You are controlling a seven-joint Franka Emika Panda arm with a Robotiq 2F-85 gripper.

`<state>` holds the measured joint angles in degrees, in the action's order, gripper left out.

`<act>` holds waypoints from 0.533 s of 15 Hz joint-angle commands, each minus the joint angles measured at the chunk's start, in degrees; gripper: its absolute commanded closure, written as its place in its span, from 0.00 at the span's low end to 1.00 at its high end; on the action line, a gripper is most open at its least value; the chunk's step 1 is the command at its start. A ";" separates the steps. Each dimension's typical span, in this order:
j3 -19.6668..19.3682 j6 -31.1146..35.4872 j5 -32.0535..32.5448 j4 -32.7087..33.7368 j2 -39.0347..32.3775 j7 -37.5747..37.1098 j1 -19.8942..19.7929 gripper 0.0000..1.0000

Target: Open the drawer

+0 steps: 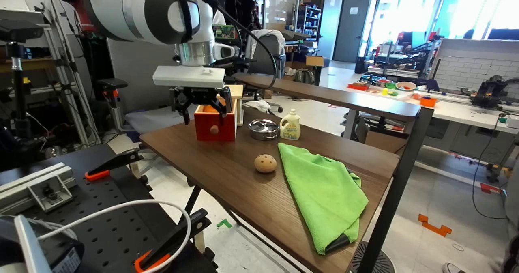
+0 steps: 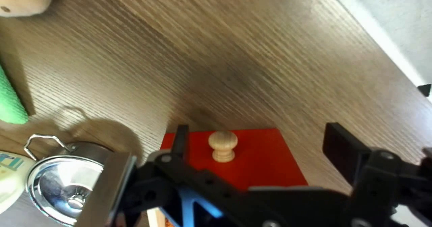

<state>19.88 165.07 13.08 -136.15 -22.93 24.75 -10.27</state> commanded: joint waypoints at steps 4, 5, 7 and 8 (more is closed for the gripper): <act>1.95 -13.96 -17.93 -3.13 20.44 10.20 0.07 0.00; 0.09 -15.41 -19.66 -2.63 23.27 8.81 2.24 0.00; -3.56 -19.84 -18.24 -1.39 27.81 0.29 6.59 0.00; -5.49 -15.68 -16.69 -1.09 22.48 3.67 7.77 0.00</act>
